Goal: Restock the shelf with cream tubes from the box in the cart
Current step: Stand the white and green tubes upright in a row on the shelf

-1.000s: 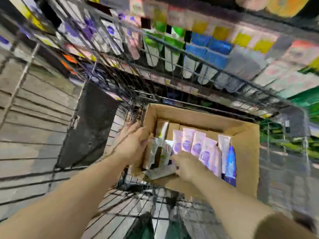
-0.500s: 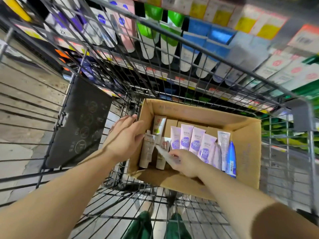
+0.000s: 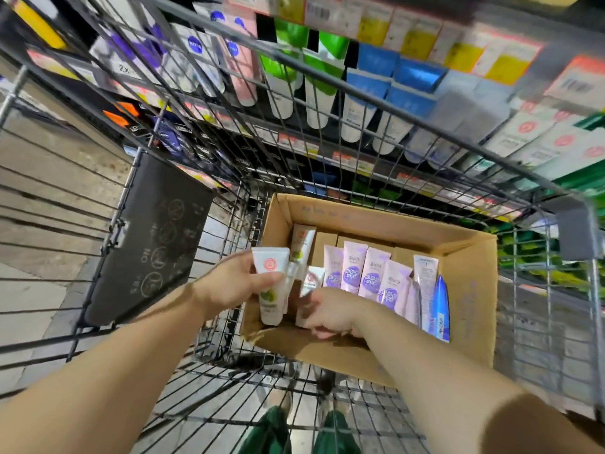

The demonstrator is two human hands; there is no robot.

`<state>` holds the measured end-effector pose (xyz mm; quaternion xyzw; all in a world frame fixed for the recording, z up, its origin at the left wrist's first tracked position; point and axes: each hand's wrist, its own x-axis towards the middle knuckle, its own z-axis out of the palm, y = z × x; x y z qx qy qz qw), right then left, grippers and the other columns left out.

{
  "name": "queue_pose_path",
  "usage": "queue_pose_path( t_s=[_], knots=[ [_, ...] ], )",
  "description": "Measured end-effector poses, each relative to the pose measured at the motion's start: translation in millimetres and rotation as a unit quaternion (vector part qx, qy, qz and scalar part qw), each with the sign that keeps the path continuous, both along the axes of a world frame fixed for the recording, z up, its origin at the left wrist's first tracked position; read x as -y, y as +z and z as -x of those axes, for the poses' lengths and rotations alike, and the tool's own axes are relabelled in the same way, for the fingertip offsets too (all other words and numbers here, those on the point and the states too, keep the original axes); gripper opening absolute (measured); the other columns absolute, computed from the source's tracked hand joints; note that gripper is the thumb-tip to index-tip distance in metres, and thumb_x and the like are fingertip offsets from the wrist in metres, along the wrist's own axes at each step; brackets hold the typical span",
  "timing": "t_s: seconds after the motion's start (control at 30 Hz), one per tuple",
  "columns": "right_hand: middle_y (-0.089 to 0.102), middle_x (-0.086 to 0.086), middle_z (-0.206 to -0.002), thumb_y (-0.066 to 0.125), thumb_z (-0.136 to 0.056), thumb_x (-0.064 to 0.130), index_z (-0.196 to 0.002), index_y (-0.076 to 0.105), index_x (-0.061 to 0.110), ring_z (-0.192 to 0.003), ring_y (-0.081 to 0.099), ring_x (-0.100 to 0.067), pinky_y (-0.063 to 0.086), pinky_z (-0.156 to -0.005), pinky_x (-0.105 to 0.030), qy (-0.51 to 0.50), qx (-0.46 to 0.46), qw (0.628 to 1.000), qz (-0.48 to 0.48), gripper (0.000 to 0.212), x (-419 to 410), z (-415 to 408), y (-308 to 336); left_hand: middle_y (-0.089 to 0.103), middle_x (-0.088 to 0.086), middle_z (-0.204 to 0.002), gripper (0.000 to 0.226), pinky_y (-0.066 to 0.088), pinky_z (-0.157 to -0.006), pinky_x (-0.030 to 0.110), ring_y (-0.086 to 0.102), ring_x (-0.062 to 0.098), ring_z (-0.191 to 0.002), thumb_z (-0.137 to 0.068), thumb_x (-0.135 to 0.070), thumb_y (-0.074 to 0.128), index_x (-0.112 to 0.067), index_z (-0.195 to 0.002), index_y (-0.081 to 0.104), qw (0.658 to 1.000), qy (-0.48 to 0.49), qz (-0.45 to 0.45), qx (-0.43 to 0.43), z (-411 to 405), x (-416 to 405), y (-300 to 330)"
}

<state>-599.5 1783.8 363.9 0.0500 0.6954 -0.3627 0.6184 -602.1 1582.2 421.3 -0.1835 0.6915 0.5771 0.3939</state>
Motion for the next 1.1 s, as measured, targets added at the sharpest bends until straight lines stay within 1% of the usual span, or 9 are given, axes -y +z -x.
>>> queue_pose_path(
  t_s=[0.07,0.1,0.2,0.37,0.6,0.7,0.87,1.0,1.1],
  knots=[
    [0.061,-0.015,-0.111,0.052,-0.094,0.015,-0.112,0.055,0.004,-0.090,0.059,-0.026,0.046,-0.066,-0.030,0.116,-0.130,0.974,-0.144,0.021,-2,-6,-19,0.076,-0.002,-0.089,0.011,0.057,-0.080,0.037,0.071,0.017,-0.090,-0.095,-0.014,0.058,-0.019,-0.105,0.060,0.999,0.035,0.019,-0.001,-2,6,-4],
    [0.061,-0.013,-0.110,0.051,-0.096,0.023,-0.110,0.055,0.007,-0.090,0.056,-0.026,0.041,-0.064,-0.028,0.109,-0.156,0.964,-0.185,0.022,-1,-10,-26,0.075,-0.002,-0.087,0.010,0.056,-0.076,0.032,0.070,0.016,-0.090,-0.095,-0.013,0.057,-0.021,-0.102,0.060,0.999,0.047,0.023,-0.004,-3,8,-6],
    [0.059,-0.014,-0.116,0.053,-0.094,0.030,-0.122,0.051,0.002,-0.098,0.058,-0.029,0.038,-0.064,-0.025,0.026,-0.154,0.964,-0.217,0.040,12,-23,-47,0.069,-0.004,-0.098,0.013,0.051,-0.073,0.026,0.065,0.011,-0.093,-0.095,-0.017,0.058,-0.029,-0.097,0.057,0.997,0.064,0.034,0.000,-2,12,-12],
    [0.053,-0.009,-0.126,0.068,-0.087,0.018,-0.130,0.042,0.011,-0.111,0.057,-0.029,0.044,-0.075,-0.032,-0.150,-0.166,0.937,-0.269,0.050,36,-37,-60,0.066,0.005,-0.109,0.018,0.054,-0.085,0.035,0.063,0.019,-0.102,-0.095,-0.013,0.059,-0.028,-0.102,0.054,0.995,0.089,0.012,0.033,-1,20,-19],
    [0.060,-0.008,-0.117,0.067,-0.082,0.019,-0.118,0.055,0.014,-0.105,0.059,-0.028,0.048,-0.079,-0.032,-0.142,-0.147,0.949,-0.242,0.039,35,-34,-63,0.066,0.010,-0.117,0.022,0.049,-0.100,0.049,0.062,0.025,-0.110,-0.095,-0.011,0.058,-0.023,-0.113,0.054,0.995,0.089,-0.004,0.048,-1,24,-19],
    [0.060,-0.008,-0.118,0.058,-0.089,0.023,-0.119,0.057,0.013,-0.102,0.057,-0.027,0.044,-0.075,-0.031,-0.122,-0.133,0.953,-0.245,0.031,34,-32,-67,0.067,0.008,-0.116,0.020,0.049,-0.099,0.051,0.063,0.025,-0.110,-0.096,-0.012,0.056,-0.022,-0.114,0.058,0.996,0.084,-0.003,0.042,-2,23,-13],
    [0.061,-0.010,-0.119,0.059,-0.090,0.016,-0.119,0.057,0.013,-0.110,0.059,-0.029,0.049,-0.083,-0.034,-0.145,-0.160,0.937,-0.275,0.029,40,-31,-75,0.067,0.014,-0.116,0.029,0.054,-0.092,0.046,0.065,0.028,-0.108,-0.095,0.001,0.052,-0.013,-0.120,0.057,0.998,0.064,-0.013,0.025,1,26,-8],
    [0.062,-0.011,-0.115,0.056,-0.092,0.016,-0.122,0.055,0.010,-0.100,0.059,-0.027,0.044,-0.069,-0.027,-0.151,-0.167,0.944,-0.239,0.030,22,-31,-62,0.070,0.012,-0.109,0.033,0.056,-0.087,0.042,0.068,0.026,-0.104,-0.093,0.006,0.053,-0.012,-0.120,0.055,0.997,0.071,-0.021,0.027,-3,17,-6],
    [0.063,-0.006,-0.102,0.055,-0.092,0.029,-0.109,0.058,0.018,-0.084,0.057,-0.020,0.045,-0.060,-0.027,-0.192,-0.174,0.947,-0.192,0.021,3,-29,-37,0.073,0.011,-0.104,0.033,0.055,-0.091,0.045,0.070,0.026,-0.100,-0.090,0.009,0.055,-0.016,-0.111,0.057,0.996,0.084,-0.021,0.026,-5,5,8]
  ],
)
